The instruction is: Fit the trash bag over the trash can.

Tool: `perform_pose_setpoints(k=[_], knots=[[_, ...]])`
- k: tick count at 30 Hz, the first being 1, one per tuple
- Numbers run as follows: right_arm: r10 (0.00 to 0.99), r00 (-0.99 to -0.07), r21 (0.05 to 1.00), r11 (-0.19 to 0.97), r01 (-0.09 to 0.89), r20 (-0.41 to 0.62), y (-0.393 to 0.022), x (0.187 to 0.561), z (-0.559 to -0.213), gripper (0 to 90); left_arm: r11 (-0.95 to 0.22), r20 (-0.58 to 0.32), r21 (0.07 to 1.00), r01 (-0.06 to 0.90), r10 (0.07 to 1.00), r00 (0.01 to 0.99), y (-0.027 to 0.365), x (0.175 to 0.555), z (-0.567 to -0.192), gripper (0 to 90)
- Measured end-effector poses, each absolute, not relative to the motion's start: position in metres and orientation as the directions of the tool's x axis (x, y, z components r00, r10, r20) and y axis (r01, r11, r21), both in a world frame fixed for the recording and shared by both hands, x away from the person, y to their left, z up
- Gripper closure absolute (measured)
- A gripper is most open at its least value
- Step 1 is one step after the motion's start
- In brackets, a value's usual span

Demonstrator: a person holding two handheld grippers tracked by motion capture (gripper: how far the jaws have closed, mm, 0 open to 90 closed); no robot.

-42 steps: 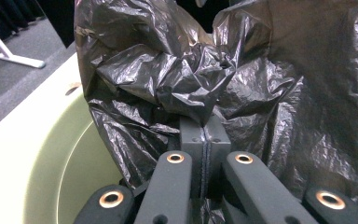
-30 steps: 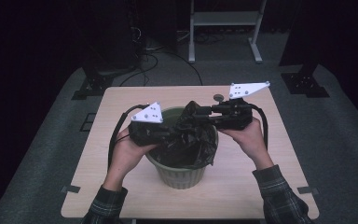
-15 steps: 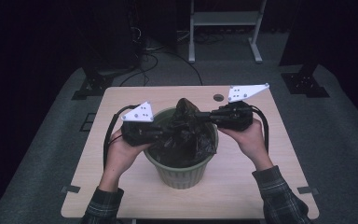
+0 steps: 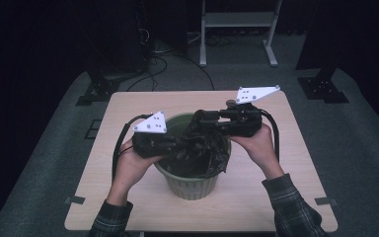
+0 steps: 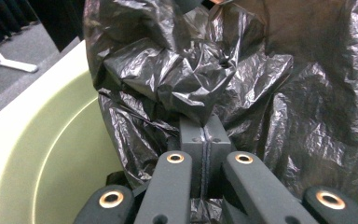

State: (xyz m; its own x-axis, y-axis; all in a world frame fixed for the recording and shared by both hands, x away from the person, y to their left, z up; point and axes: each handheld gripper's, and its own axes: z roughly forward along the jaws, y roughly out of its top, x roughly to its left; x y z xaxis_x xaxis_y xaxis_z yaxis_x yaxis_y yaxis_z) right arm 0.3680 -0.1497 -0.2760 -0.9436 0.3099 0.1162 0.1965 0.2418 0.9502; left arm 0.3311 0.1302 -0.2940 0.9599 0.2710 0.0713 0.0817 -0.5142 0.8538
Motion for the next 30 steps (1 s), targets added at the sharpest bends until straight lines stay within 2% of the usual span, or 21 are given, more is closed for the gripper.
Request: perform_pose_setpoints(k=[1, 2, 4, 5, 15, 25, 30], knots=[[0.315, -0.941, 0.949, 0.241, 0.202, 0.121, -0.148, 0.369, -0.277, 61.1, -0.517, 0.071, 0.852, 0.081, 0.269, 0.961, 0.130, 0.331, -0.294, 89.7], [0.322, -0.938, 0.947, 0.240, 0.212, 0.128, -0.147, 0.371, -0.278, 72.7, -0.517, 0.070, 0.852, 0.082, 0.267, 0.961, 0.129, 0.330, -0.294, 89.7], [0.332, -0.937, 0.948, 0.252, 0.197, 0.106, -0.145, 0.372, -0.280, 88.5, -0.515, 0.068, 0.853, 0.083, 0.268, 0.961, 0.130, 0.330, -0.294, 89.7], [0.334, -0.937, 0.946, 0.259, 0.195, 0.102, -0.145, 0.372, -0.280, 90.0, -0.514, 0.072, 0.854, 0.082, 0.271, 0.960, 0.131, 0.331, -0.294, 89.7], [0.360, -0.932, 0.945, 0.288, 0.154, 0.042, -0.173, 0.357, -0.277, 90.0, -0.450, 0.060, 0.886, 0.113, 0.353, 0.934, 0.167, 0.333, -0.289, 89.6], [0.403, -0.915, 0.944, 0.289, 0.162, 0.034, -0.213, 0.345, -0.288, 90.0, -0.437, 0.072, 0.888, 0.142, 0.437, 0.897, 0.196, 0.330, -0.292, 89.8], [0.437, -0.898, 0.943, 0.279, 0.182, 0.044, -0.230, 0.340, -0.300, 90.0, -0.405, 0.045, 0.898, 0.171, 0.471, 0.881, 0.213, 0.329, -0.299, 89.8]])
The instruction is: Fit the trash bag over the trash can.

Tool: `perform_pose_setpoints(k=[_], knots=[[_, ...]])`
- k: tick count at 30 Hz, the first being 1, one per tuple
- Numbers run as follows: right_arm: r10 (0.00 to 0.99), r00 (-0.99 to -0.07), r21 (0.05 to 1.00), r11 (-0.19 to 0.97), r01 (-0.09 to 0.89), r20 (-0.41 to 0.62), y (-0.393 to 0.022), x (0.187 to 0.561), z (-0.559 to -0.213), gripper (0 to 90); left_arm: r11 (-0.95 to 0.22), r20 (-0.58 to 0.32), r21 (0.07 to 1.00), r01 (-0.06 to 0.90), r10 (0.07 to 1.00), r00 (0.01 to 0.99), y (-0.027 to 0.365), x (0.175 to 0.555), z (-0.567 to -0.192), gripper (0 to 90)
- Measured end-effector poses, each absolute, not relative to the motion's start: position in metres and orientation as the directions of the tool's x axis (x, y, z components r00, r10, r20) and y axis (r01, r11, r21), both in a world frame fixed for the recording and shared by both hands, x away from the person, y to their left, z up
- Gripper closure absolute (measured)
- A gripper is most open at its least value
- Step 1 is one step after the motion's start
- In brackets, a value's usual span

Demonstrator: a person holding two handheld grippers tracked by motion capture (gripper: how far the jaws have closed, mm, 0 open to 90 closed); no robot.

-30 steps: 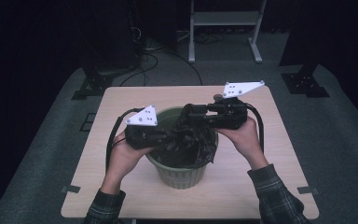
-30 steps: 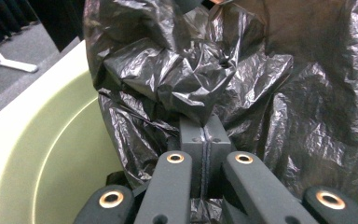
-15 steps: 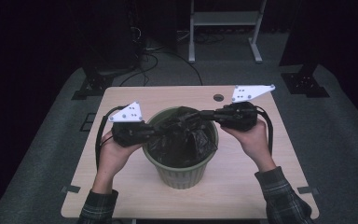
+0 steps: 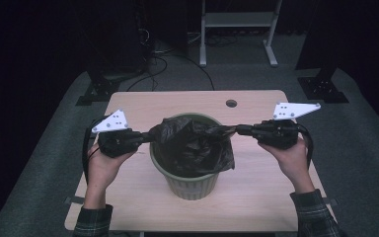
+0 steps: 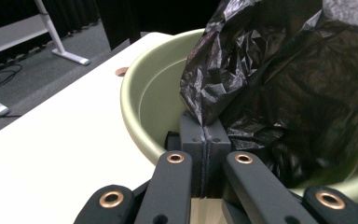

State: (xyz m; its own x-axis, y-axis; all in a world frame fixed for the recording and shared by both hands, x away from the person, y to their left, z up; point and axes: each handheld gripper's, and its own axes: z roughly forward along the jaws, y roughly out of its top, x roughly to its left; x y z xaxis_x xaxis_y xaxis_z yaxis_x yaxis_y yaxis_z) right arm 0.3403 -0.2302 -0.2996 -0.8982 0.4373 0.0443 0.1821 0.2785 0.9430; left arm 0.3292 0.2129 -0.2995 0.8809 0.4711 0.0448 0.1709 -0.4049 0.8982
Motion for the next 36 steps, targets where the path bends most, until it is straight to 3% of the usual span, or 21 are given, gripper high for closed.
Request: perform_pose_setpoints(k=[7, 8, 11, 14, 25, 31, 32, 35, 36], knots=[[0.418, -0.908, 0.943, 0.286, 0.170, 0.037, -0.230, 0.338, -0.302, 90.0, -0.411, 0.048, 0.898, 0.157, 0.447, 0.893, 0.208, 0.324, -0.298, 86.6], [0.416, -0.909, 0.949, 0.274, 0.157, 0.030, -0.227, 0.338, -0.299, 68.6, -0.412, 0.049, 0.898, 0.156, 0.446, 0.894, 0.207, 0.324, -0.298, 86.6], [0.408, -0.913, 0.952, 0.268, 0.151, 0.030, -0.222, 0.338, -0.295, 55.6, -0.412, 0.044, 0.897, 0.160, 0.443, 0.896, 0.205, 0.325, -0.299, 86.7], [0.398, -0.917, 0.957, 0.258, 0.136, 0.024, -0.215, 0.339, -0.290, 48.9, -0.413, 0.039, 0.896, 0.161, 0.435, 0.900, 0.203, 0.325, -0.301, 86.6], [0.474, -0.880, 0.956, 0.250, 0.154, 0.018, -0.195, 0.362, -0.287, 42.7, -0.420, 0.040, 0.894, 0.155, 0.420, 0.907, 0.204, 0.322, -0.303, 87.4], [0.453, -0.891, 0.942, 0.284, 0.182, 0.036, -0.192, 0.369, -0.292, 44.9, -0.412, 0.038, 0.898, 0.154, 0.422, 0.906, 0.206, 0.320, -0.302, 87.5], [0.455, -0.890, 0.937, 0.294, 0.187, 0.035, -0.191, 0.370, -0.293, 51.5, -0.412, 0.036, 0.898, 0.156, 0.422, 0.906, 0.206, 0.320, -0.303, 87.9], [0.429, -0.902, 0.933, 0.301, 0.196, 0.051, -0.188, 0.374, -0.296, 86.3, -0.410, 0.035, 0.898, 0.158, 0.424, 0.905, 0.205, 0.319, -0.303, 88.6], [0.417, -0.907, 0.934, 0.298, 0.196, 0.058, -0.189, 0.373, -0.296, 90.0, -0.409, 0.029, 0.898, 0.162, 0.423, 0.906, 0.205, 0.320, -0.303, 89.6]])
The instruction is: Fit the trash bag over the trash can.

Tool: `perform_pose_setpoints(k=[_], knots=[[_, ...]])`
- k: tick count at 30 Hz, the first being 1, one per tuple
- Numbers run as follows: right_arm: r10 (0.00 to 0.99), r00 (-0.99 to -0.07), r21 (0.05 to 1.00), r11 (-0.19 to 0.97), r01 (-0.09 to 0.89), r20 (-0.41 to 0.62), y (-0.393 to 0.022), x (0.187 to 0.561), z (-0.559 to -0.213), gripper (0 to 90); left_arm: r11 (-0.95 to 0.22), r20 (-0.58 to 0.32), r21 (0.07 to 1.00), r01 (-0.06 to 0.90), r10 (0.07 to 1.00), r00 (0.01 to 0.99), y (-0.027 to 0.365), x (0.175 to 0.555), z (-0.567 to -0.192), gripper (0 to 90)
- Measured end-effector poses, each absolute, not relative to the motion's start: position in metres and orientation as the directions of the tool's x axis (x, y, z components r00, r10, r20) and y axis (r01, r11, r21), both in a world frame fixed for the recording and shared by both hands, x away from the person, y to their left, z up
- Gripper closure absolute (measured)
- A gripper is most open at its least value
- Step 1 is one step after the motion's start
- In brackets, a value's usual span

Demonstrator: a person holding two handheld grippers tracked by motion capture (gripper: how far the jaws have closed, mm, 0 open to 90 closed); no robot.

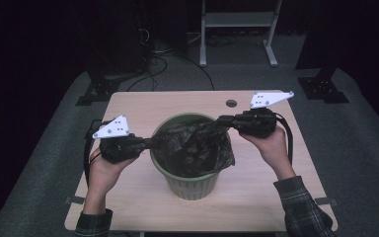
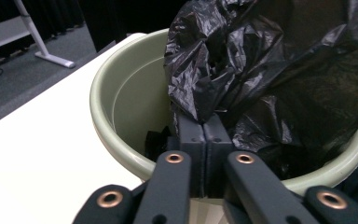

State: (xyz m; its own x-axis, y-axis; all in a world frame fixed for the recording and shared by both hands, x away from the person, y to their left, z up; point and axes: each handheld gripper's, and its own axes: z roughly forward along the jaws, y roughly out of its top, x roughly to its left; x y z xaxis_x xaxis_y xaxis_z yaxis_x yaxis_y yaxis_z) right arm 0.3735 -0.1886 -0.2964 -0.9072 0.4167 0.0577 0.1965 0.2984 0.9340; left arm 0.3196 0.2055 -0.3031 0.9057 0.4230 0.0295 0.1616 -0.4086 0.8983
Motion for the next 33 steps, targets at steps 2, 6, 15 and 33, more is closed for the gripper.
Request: perform_pose_setpoints(k=[2, 6, 15, 33], knots=[[0.394, -0.917, 0.937, 0.292, 0.190, 0.063, -0.189, 0.369, -0.295, 90.0, -0.412, 0.030, 0.896, 0.165, 0.427, 0.904, 0.206, 0.320, -0.303, 89.8], [0.350, -0.936, 0.940, 0.306, 0.148, 0.033, -0.194, 0.346, -0.291, 90.0, -0.411, 0.028, 0.895, 0.175, 0.443, 0.896, 0.213, 0.318, -0.304, 89.8], [0.312, -0.950, 0.923, 0.353, 0.150, 0.035, -0.219, 0.304, -0.313, 90.0, -0.390, 0.021, 0.899, 0.200, 0.493, 0.870, 0.242, 0.303, -0.308, 89.9], [0.310, -0.950, 0.916, 0.369, 0.158, 0.039, -0.224, 0.298, -0.325, 90.0, -0.299, 0.055, 0.945, 0.129, 0.536, 0.843, 0.250, 0.286, -0.277, 32.0]])
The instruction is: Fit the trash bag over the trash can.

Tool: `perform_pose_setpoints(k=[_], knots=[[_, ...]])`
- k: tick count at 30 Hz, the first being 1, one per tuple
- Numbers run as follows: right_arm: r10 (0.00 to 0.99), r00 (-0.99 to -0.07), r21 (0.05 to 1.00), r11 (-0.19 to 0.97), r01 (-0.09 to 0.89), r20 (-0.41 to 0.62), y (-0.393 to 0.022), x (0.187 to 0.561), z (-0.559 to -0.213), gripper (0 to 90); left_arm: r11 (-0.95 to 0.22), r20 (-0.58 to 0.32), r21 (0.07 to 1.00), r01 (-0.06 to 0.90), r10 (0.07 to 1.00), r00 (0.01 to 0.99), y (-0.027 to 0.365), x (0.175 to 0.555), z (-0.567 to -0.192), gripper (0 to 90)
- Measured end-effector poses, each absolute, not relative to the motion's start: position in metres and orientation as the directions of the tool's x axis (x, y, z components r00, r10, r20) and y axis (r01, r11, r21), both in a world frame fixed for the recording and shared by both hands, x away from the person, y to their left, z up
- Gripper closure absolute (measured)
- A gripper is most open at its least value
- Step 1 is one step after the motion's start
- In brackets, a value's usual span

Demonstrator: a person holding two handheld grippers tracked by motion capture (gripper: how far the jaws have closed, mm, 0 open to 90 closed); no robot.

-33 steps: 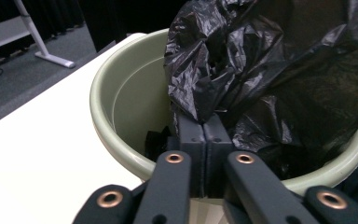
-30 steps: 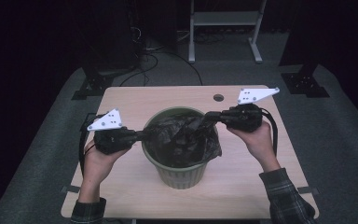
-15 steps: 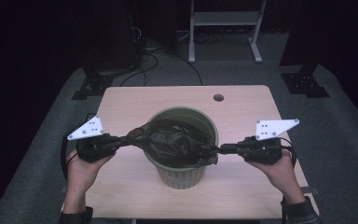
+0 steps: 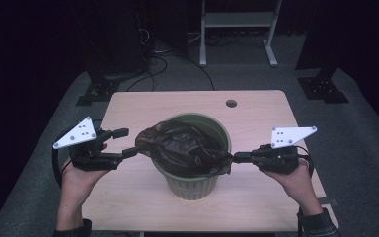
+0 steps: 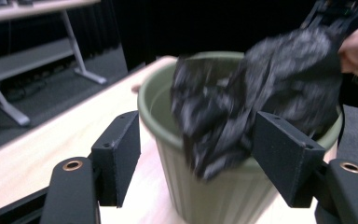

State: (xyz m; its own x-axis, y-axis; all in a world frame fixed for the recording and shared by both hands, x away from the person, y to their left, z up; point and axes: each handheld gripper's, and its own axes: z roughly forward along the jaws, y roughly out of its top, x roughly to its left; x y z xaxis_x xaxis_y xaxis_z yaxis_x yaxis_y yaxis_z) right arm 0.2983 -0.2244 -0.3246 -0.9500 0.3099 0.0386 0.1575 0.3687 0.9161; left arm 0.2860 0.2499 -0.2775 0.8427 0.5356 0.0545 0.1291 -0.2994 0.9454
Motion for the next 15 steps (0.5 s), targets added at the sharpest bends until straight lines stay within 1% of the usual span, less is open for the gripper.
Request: perform_pose_setpoints(k=[4, 7, 14, 15], knots=[[0.306, -0.951, 0.914, 0.376, 0.153, 0.034, -0.222, 0.298, -0.324, 90.0, -0.306, 0.077, 0.946, 0.106, 0.530, 0.845, 0.238, 0.296, -0.263, 32.3], [0.306, -0.951, 0.914, 0.375, 0.153, 0.034, -0.223, 0.299, -0.323, 90.0, -0.302, 0.068, 0.947, 0.108, 0.518, 0.853, 0.226, 0.312, -0.257, 33.1], [0.309, -0.950, 0.918, 0.368, 0.152, 0.033, -0.227, 0.300, -0.322, 90.0, -0.354, 0.048, 0.925, 0.140, 0.472, 0.880, 0.190, 0.347, -0.261, 34.7], [0.309, -0.951, 0.918, 0.366, 0.149, 0.031, -0.227, 0.300, -0.322, 90.0, -0.369, 0.047, 0.918, 0.148, 0.470, 0.881, 0.186, 0.351, -0.263, 36.6]])
